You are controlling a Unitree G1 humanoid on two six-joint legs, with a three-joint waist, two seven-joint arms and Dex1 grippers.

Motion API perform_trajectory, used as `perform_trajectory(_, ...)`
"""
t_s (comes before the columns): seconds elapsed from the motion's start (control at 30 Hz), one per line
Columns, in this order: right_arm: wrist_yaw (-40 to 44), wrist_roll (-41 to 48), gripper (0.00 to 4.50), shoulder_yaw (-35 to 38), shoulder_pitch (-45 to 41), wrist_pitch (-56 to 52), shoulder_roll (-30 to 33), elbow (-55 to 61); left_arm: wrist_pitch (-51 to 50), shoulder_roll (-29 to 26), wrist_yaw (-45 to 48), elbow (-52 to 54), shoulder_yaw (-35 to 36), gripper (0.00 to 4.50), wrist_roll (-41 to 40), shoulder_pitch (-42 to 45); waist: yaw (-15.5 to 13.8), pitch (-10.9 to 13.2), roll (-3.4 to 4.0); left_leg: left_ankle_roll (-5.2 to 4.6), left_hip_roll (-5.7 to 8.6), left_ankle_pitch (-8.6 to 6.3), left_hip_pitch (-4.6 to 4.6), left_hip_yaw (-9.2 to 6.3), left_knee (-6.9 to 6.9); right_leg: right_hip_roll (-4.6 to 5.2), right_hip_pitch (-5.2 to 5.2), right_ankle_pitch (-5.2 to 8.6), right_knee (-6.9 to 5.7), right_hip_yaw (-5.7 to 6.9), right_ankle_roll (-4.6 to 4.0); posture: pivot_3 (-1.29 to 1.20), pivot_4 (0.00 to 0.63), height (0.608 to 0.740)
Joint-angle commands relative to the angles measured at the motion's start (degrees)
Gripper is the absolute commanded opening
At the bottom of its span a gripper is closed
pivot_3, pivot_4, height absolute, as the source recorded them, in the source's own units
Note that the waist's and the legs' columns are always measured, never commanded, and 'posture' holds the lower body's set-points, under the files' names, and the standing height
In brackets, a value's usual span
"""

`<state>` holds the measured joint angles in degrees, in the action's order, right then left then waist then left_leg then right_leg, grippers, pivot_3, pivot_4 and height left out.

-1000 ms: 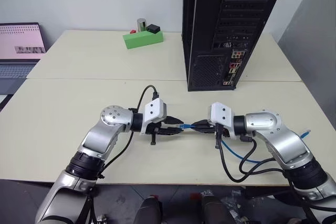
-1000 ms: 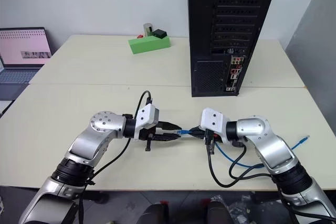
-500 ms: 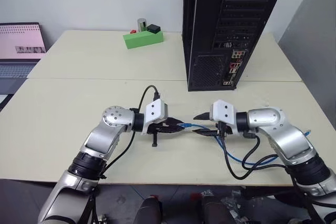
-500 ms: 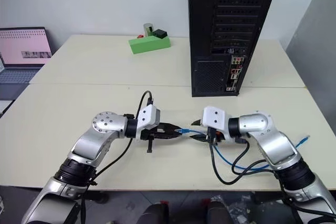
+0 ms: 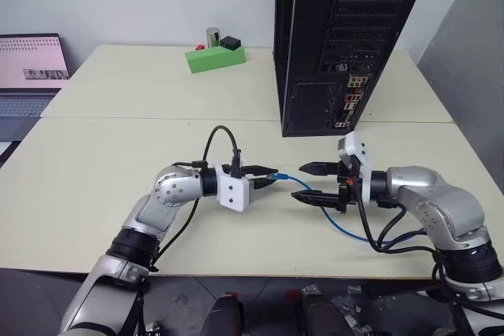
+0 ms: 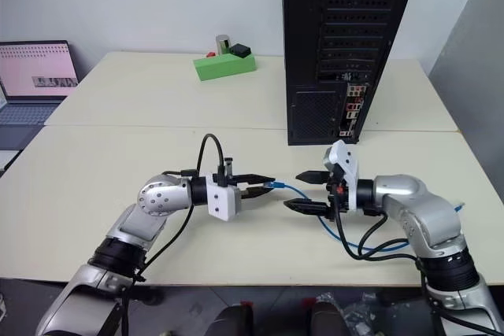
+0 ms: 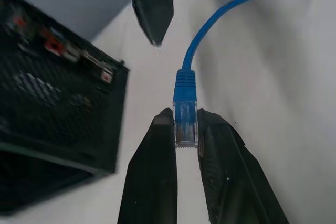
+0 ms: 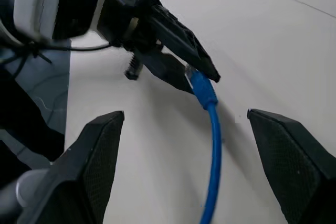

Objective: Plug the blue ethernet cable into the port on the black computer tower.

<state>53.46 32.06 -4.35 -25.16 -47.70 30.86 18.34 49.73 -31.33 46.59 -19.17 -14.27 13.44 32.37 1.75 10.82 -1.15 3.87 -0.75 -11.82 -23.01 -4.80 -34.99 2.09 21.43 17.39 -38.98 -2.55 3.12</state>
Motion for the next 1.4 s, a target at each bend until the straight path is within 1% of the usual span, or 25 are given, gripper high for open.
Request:
perform_trajectory(0.03, -3.41, 4.05, 3.97, 2.82, 0.16, -2.71, -1.99, 2.08, 12.94, -0.38, -8.15, -3.22, 1.76, 0.27, 4.92, 2.11, -0.04, 0.0, 0.0, 0.0, 0.02, 0.0, 0.0, 0.0, 0.0, 0.02, -0.01, 0.0, 0.0, 0.0, 0.0, 0.0, 0.15, 0.74)
perform_trajectory(0.17, -5.71, 6.19, 3.97, 3.42, -0.05, -4.18, -3.98, 1.67, 17.89, -0.44, -14.3, -5.81, 2.49, 0.27, 8.89, 3.59, 0.04, 0.0, 0.0, 0.0, 0.03, 0.0, 0.0, -0.01, 0.0, 0.03, 0.0, 0.0, -0.01, 0.03, 0.01, 0.0, 0.15, 0.74)
perform_trajectory(0.4, -6.98, 8.1, 3.97, 3.76, -0.25, -4.68, -4.85, 0.97, 19.85, -1.41, -19.68, -8.46, 1.64, 0.27, 12.72, 4.36, 0.12, 0.0, 0.0, 0.0, 0.03, 0.0, 0.01, -0.01, 0.01, 0.02, 0.0, 0.0, -0.03, 0.04, 0.01, 0.0, 0.15, 0.74)
perform_trajectory(0.47, -7.38, 8.63, 3.61, 4.04, -0.37, -4.68, -5.14, 0.73, 19.85, -1.62, -20.68, -8.64, 1.31, 0.27, 13.16, 4.42, 0.11, 0.0, 0.0, 0.0, 0.03, 0.0, 0.0, -0.01, 0.01, 0.02, 0.01, 0.0, -0.04, 0.05, 0.01, 0.0, 0.15, 0.74)
perform_trajectory(0.5, -7.7, 8.9, 3.51, 4.18, -0.43, -4.68, -5.28, 0.68, 19.49, -1.73, -20.96, -8.69, 1.11, 0.27, 13.37, 4.37, 0.1, 0.0, 0.0, 0.0, 0.03, 0.0, 0.0, -0.01, 0.01, 0.02, 0.01, 0.0, -0.04, 0.04, 0.01, 0.0, 0.15, 0.74)
perform_trajectory(0.6, -7.91, 9.39, 2.78, 4.13, -0.51, -4.85, -5.21, 0.67, 19.68, -1.84, -21.97, -8.79, 0.71, 0.27, 13.95, 4.16, 0.1, 0.0, 0.0, 0.0, 0.03, 0.0, 0.0, -0.01, 0.01, 0.02, 0.0, 0.0, -0.03, 0.05, 0.01, 0.0, 0.15, 0.74)
perform_trajectory(0.67, -7.96, 9.4, 2.39, 3.95, -0.57, -4.89, -5.19, 0.56, 19.78, -1.85, -22.56, -8.49, 0.58, 0.27, 14.06, 4.06, 0.1, 0.0, 0.0, 0.0, 0.03, 0.0, 0.0, -0.01, 0.01, 0.02, 0.0, 0.0, -0.03, 0.05, 0.01, 0.0, 0.15, 0.74)
perform_trajectory(0.77, -8.3, 9.46, 1.55, 3.69, -0.82, -4.89, -5.48, 0.31, 19.72, -1.96, -23.18, -7.96, 0.35, 0.27, 14.27, 3.94, 0.1, 0.0, 0.0, 0.0, 0.03, 0.0, 0.0, -0.01, 0.01, 0.02, 0.0, 0.0, -0.04, 0.05, 0.01, 0.0, 0.15, 0.74)
perform_trajectory(0.87, -8.74, 9.88, 0.84, 3.65, -1.32, -5.14, -5.95, -0.15, 19.71, -2.03, -23.71, -7.23, -0.05, 0.27, 14.38, 3.54, 0.11, 0.0, 0.0, 0.0, 0.03, 0.0, 0.0, -0.01, 0.01, 0.02, 0.0, 0.0, -0.04, 0.05, 0.01, 0.0, 0.15, 0.74)
perform_trajectory(1.0, -8.39, 9.96, 0.06, 3.3, -1.93, -5.31, -5.94, -0.7, 19.52, -2.17, -24.94, -7.42, 0.43, 0.27, 15.3, 3.45, 0.11, 0.0, 0.0, 0.0, 0.03, 0.0, 0.0, -0.01, 0.01, 0.02, 0.0, 0.0, -0.04, 0.05, 0.01, 0.0, 0.15, 0.74)
perform_trajectory(1.03, -8.38, 10.12, 0.0, 3.33, -1.96, -5.43, -5.95, -0.71, 19.39, -2.22, -25.31, -7.43, 0.52, 0.27, 15.59, 3.46, 0.11, 0.0, 0.0, 0.0, 0.03, 0.0, 0.0, -0.01, 0.01, 0.02, 0.0, 0.0, -0.04, 0.05, 0.01, 0.0, 0.15, 0.74)
perform_trajectory(1.4, -8.08, 11.13, 0.0, 3.81, -3.19, -6.16, -5.74, -2.63, 19.31, -2.59, -28.89, -7.43, 0.0, 0.27, 17.99, 3.31, 0.11, 0.0, 0.0, 0.0, 0.03, 0.0, 0.0, -0.01, 0.01, 0.02, 0.01, 0.0, -0.04, 0.05, 0.01, 0.0, 0.15, 0.74)
